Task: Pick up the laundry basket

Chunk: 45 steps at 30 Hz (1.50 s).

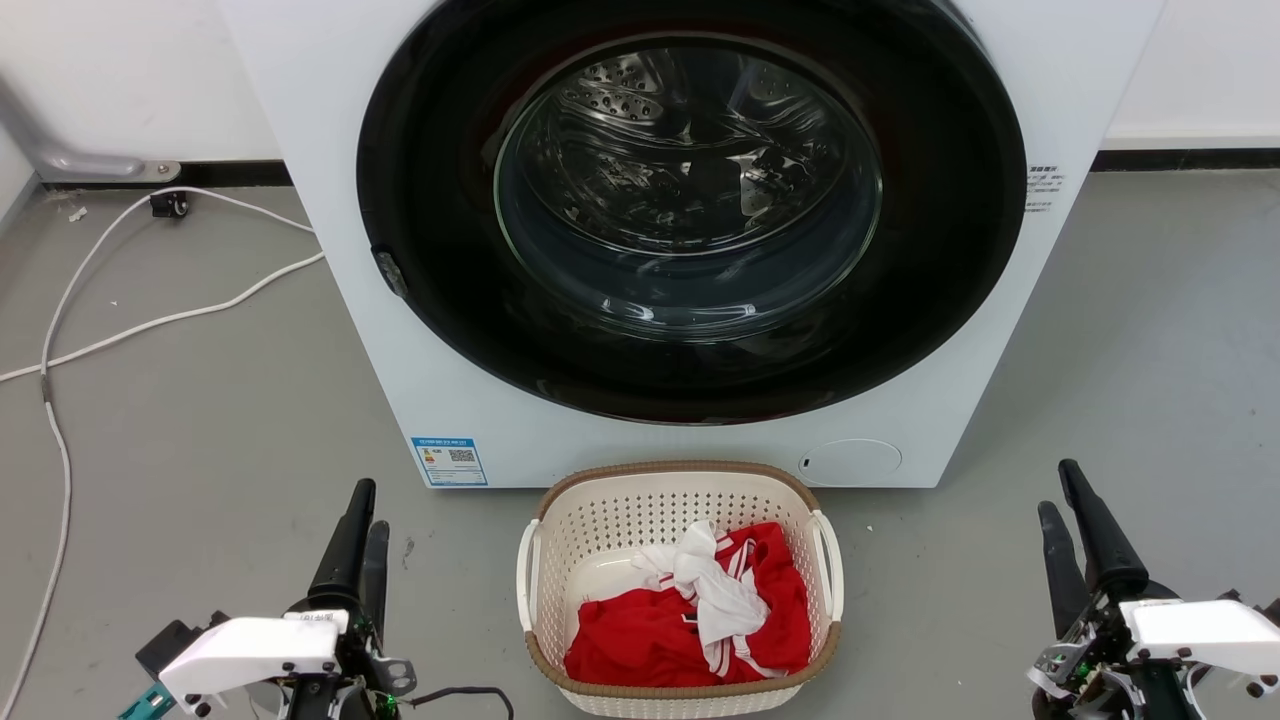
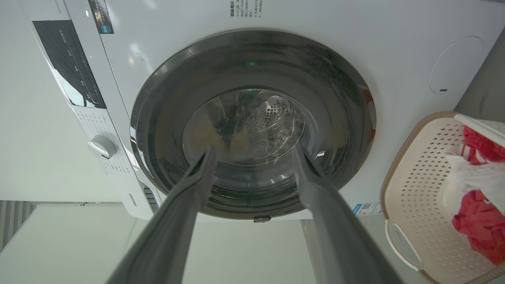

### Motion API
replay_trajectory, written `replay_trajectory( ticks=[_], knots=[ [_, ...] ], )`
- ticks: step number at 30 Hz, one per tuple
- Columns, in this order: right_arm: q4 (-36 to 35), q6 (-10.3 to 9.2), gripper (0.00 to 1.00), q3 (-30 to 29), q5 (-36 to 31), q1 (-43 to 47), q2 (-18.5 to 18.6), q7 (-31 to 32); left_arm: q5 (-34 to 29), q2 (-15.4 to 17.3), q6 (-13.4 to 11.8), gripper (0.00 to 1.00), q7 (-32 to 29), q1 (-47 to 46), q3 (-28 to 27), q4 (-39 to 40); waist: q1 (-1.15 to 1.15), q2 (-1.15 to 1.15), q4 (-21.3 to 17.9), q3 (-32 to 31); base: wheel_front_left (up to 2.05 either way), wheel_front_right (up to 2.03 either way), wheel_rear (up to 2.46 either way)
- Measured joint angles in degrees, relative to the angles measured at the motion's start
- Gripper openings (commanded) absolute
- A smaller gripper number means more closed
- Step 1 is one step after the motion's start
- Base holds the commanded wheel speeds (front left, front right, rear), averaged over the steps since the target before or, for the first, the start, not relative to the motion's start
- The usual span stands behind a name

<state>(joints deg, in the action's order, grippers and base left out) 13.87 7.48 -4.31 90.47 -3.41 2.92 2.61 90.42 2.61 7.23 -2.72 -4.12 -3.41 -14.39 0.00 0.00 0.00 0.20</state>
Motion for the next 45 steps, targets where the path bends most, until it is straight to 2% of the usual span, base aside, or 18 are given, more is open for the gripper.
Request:
replay_trajectory(
  ticks=[9, 21, 32, 45],
  knots=[
    [-2.6, 0.0, 1.0, 0.4, -8.8, 0.8, 0.0, -2.2, -7.6, 0.0, 0.0, 1.0, 2.3, -0.9, 1.4, 2.9, 0.0, 0.0, 0.1, 0.0, 0.0, 0.0, 0.0],
    [-5.2, 0.0, 1.0, 0.6, -23.4, 1.1, 0.0, -4.7, -23.2, 0.0, 0.0, 1.0, 4.9, -2.1, 3.5, 4.7, 0.0, 0.0, 0.0, 0.1, 0.0, 0.0, 0.0],
    [-5.5, 0.0, 1.0, 1.7, -37.0, 0.9, 0.0, -6.9, -36.5, 0.1, -0.3, 1.0, 7.0, -2.5, 5.3, 5.3, 0.0, 0.0, 0.2, 0.1, 0.0, 0.0, 0.0],
    [-4.7, 0.0, 1.0, 2.6, -50.7, 0.6, 0.0, -9.2, -48.2, 0.1, -1.6, 1.0, 9.3, -3.2, 6.9, 4.3, 0.0, 0.0, 0.3, 0.2, 0.0, 0.0, 0.0]
  ],
)
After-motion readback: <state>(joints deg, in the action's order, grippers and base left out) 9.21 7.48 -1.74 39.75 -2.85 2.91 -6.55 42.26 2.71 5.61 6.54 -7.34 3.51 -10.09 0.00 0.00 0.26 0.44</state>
